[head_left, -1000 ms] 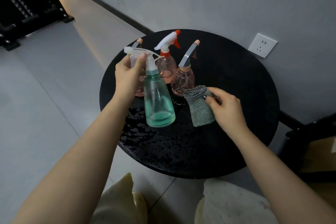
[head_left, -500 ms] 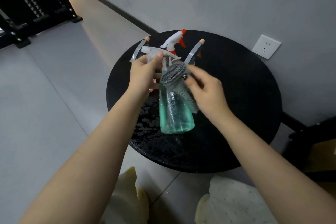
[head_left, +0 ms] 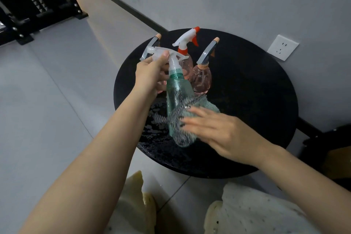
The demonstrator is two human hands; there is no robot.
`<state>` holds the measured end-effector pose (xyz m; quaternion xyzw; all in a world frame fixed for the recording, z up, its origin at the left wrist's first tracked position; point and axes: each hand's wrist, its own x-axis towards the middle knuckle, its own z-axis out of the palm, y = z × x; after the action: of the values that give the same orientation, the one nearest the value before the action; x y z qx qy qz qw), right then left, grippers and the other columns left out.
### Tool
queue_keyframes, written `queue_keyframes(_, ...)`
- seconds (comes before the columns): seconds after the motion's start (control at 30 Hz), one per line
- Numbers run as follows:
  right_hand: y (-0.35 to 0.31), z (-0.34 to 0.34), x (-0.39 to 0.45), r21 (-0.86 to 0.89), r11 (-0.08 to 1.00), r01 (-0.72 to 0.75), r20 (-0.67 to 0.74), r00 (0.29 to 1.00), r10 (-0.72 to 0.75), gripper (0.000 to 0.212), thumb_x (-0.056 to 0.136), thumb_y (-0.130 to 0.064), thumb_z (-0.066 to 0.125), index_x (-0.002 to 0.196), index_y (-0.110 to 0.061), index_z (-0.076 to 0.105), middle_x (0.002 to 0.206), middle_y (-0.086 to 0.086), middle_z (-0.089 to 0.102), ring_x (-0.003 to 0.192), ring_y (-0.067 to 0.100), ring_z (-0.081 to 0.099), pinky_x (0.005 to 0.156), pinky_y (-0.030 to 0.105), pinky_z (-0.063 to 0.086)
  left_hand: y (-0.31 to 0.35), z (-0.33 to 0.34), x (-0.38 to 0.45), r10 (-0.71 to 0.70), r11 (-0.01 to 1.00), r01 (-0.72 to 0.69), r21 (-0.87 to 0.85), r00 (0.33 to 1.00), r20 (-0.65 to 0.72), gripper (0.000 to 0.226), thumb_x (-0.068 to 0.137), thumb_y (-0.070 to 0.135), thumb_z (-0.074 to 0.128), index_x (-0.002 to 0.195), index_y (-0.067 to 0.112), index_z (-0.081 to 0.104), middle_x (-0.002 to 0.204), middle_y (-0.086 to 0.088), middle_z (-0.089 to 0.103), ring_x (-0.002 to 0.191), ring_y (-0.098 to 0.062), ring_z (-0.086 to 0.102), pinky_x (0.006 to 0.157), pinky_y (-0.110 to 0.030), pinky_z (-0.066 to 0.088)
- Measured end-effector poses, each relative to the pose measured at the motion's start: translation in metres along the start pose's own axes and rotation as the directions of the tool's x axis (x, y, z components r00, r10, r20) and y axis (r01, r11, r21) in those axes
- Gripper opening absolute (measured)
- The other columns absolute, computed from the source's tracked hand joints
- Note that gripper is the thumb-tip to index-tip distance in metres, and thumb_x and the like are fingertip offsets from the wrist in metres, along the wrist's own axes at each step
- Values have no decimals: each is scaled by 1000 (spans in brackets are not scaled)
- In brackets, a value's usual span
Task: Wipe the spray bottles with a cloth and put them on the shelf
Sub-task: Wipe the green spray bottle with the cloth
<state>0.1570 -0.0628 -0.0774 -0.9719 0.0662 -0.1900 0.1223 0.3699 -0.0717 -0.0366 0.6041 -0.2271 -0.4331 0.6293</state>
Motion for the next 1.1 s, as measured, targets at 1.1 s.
queue_keyframes(1.1, -8, 5, -5, -190, 966, 177, 79, 983, -165, 33, 92, -9, 53, 125, -9, 59, 134, 6, 54, 133, 26, 40, 111, 44, 31, -1, 6, -13, -48, 996, 45, 70, 998, 41, 20, 92, 26, 57, 77, 12, 59, 42, 11, 56, 33, -3, 49, 36, -14, 38)
